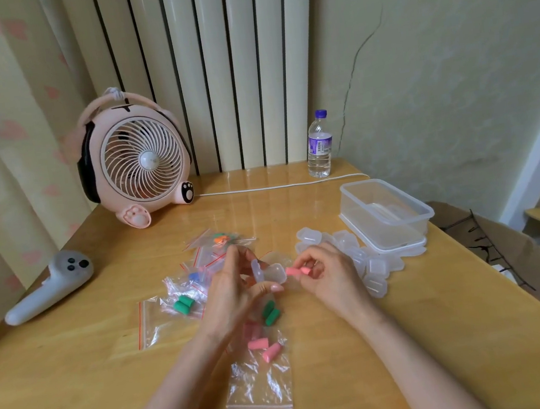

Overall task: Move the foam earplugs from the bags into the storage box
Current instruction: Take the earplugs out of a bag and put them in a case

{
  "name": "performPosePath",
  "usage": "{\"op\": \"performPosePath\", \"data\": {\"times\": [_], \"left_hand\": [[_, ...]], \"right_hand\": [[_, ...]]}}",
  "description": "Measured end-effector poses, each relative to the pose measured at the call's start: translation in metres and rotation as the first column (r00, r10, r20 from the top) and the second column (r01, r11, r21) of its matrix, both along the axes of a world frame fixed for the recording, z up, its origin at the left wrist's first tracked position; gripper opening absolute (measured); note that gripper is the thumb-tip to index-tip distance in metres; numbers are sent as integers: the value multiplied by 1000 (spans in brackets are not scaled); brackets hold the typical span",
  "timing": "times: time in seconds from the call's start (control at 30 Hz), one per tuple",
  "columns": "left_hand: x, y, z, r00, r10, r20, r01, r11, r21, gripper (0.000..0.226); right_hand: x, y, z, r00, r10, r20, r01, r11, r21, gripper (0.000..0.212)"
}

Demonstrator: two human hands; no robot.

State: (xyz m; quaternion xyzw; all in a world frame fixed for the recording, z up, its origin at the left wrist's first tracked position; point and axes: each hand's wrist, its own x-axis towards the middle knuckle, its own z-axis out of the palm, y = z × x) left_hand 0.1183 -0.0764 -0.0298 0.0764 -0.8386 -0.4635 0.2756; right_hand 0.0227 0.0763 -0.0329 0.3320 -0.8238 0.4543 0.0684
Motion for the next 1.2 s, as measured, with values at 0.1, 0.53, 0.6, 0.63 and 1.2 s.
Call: {"op": "performPosePath", "data": {"times": [0.1,0.53,0.6,0.63,1.2], "left_hand": [[0,-1,-4,999,-35,10,35,999,-2,53],[0,6,-3,995,-101,-22,102,993,65,60],[-1,5,-3,994,-108,-17,109,991,76,61],[-1,5,-3,993,-116,-16,116,990,81,62],[-2,8,-2,986,-159,-54,163,984,75,54]], "right_hand": [[3,0,6,999,25,-47,-31,989,-142,9],[5,5,12,969,228,96,-225,973,-42,28],[4,5,14,963,233,135,-224,972,-75,31],[3,5,14,961,233,152,-222,971,-85,32],[8,0,13,971,177,163,-137,964,-229,19]]}}
